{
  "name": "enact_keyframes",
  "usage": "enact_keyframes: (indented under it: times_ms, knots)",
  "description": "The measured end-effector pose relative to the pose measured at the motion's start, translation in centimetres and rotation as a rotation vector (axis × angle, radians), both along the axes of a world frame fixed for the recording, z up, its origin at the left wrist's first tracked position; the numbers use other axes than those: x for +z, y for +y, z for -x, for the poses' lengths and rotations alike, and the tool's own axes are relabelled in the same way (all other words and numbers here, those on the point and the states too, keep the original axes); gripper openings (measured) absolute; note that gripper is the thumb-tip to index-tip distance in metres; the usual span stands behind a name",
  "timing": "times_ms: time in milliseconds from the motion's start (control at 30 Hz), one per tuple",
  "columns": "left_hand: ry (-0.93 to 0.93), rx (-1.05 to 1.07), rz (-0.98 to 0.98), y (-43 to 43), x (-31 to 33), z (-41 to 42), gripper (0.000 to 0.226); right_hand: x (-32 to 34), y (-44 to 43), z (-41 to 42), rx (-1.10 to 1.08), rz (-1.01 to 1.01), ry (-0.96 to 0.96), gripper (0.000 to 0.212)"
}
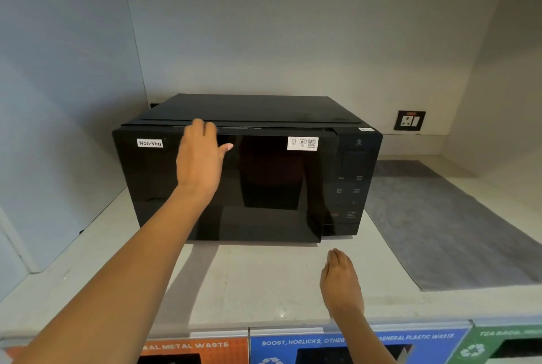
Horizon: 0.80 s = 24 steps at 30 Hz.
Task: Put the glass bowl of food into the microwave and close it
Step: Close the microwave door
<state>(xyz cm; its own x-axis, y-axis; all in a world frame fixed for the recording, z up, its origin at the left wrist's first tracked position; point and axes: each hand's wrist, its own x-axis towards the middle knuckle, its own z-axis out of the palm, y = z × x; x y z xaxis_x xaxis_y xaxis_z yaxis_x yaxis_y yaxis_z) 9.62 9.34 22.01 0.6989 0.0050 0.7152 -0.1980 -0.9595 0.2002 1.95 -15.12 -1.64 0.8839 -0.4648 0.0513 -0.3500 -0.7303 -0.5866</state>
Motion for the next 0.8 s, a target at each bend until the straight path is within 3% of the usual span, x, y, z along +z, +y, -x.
enact_keyframes:
  times_ms: [100,200,433,800]
  knots:
    - [-0.036,-0.242,-0.058,-1.4,0.0,0.2,0.041,0.2,0.0,-0.1,0.007,0.011,0.008,0.057]
    - [-0.057,-0.336,-0.027,-3.1,0.3,0.1,0.038,0.3,0.0,-0.2,0.003,0.005,0.018,0.057]
    - [-0.067,-0.355,0.171,-4.7,0.2,-0.4,0.036,0.3,0.0,-0.1,0.000,-0.032,0.028,0.058]
    - [-0.061,-0.347,0.203,-5.1,0.2,-0.7,0.036,0.1,0.0,0.1,0.042,0.060,0.084,0.062]
